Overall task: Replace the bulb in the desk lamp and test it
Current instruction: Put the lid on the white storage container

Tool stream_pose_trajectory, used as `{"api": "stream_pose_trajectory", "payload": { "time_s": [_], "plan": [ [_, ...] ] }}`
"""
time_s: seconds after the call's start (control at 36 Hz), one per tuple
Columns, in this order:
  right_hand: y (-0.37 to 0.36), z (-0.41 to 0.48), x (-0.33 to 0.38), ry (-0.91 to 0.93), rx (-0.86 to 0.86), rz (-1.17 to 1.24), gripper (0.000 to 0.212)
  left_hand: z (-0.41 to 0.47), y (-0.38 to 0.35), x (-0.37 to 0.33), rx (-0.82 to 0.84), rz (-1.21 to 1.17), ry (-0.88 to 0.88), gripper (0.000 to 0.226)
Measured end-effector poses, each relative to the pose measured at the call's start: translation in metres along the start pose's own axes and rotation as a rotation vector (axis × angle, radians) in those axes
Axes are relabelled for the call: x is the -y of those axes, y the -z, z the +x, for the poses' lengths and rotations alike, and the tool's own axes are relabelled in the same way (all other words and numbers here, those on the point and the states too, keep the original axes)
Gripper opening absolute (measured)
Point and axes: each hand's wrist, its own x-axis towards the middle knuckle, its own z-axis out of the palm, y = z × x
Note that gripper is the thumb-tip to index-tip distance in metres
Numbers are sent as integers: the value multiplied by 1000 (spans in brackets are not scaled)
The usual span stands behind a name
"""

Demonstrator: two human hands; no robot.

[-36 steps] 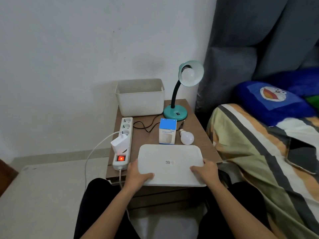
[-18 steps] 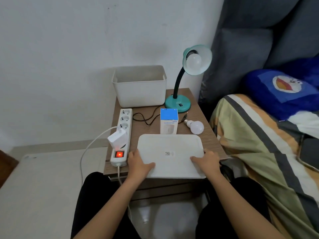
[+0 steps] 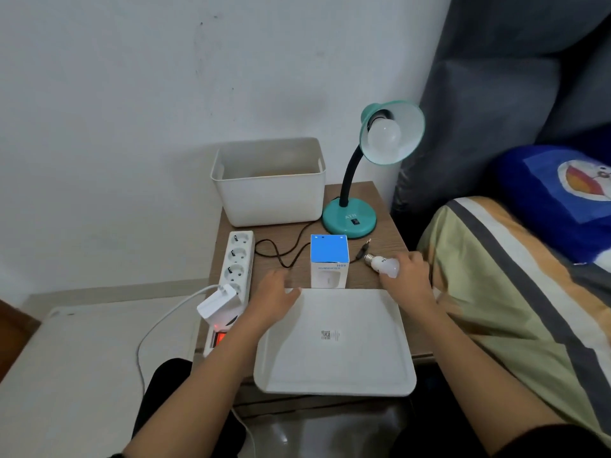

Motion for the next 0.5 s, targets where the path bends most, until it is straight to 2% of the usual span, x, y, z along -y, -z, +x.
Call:
{"api": "stream_pose_trajectory", "payload": {
  "time_s": [0.25,0.36,0.5],
  "plan": [
    [-6,8,3,-60,81,29,49,16,5,1,114,48,59,23],
    [5,5,12,-83,8,94,47,15,18,-7,135,51,81,19],
    [29,-1,39,7,-84,155,46,11,44,-24,158,-1,109,19]
  ]
}}
